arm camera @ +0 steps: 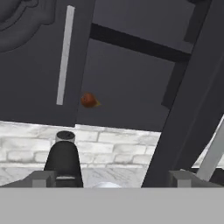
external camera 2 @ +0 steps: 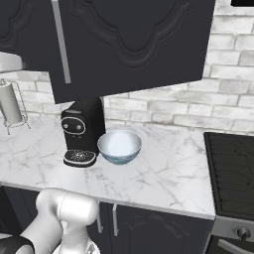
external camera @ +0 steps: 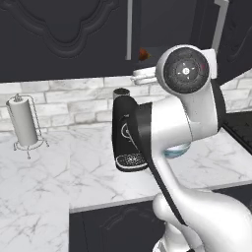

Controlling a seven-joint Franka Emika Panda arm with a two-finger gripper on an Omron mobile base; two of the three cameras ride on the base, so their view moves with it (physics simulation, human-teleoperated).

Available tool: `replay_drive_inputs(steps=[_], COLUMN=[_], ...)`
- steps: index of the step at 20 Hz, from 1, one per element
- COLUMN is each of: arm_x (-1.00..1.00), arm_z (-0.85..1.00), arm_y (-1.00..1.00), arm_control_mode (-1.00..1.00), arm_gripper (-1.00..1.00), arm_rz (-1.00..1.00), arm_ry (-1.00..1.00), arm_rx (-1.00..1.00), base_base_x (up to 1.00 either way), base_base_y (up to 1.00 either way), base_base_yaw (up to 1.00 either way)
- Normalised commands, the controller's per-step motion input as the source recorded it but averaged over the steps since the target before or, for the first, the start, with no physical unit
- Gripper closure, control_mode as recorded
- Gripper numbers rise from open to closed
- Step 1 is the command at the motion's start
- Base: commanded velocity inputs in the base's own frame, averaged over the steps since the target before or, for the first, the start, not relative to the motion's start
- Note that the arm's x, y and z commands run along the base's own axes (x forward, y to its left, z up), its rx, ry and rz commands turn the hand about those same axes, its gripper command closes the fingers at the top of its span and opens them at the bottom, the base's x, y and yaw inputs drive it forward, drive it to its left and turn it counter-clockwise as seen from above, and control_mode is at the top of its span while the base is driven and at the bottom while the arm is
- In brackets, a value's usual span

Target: Open the cabinet. Pick the kiwi and pear from the cabinet and place them into the bowl. Then close the cabinet.

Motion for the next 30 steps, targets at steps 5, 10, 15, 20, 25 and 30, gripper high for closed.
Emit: replay_drive_inputs(steps=[5,10,15,20,25,30], arm_x=[0.55,0.41,0.27,0.18,0.22,0.22], arm_z=[-0.06,-0.03,0.0,0.0,0.0,0.0], arm_y=[0.0,0.0,0.0,-0.09,-0.2,-0.15], arm_control_mode=[-1.0,-1.0,-1.0,-1.0,-1.0,-1.0], arm_gripper=[-1.0,-1.0,-1.0,-1.0,-1.0,-1.0], arm_rz=[-0.19,-0.2,-0.26,-0.25,-0.22,-0.2], arm_ry=[0.0,0.0,0.0,0.0,0.0,-0.04], arm_rx=[0.0,0.0,0.0,0.0,0.0,-0.01], base_base_x=[0.0,0.0,0.0,0.0,0.0,0.0], base_base_y=[0.0,0.0,0.0,0.0,0.0,0.0], base_base_yaw=[0.0,0.0,0.0,0.0,0.0,0.0])
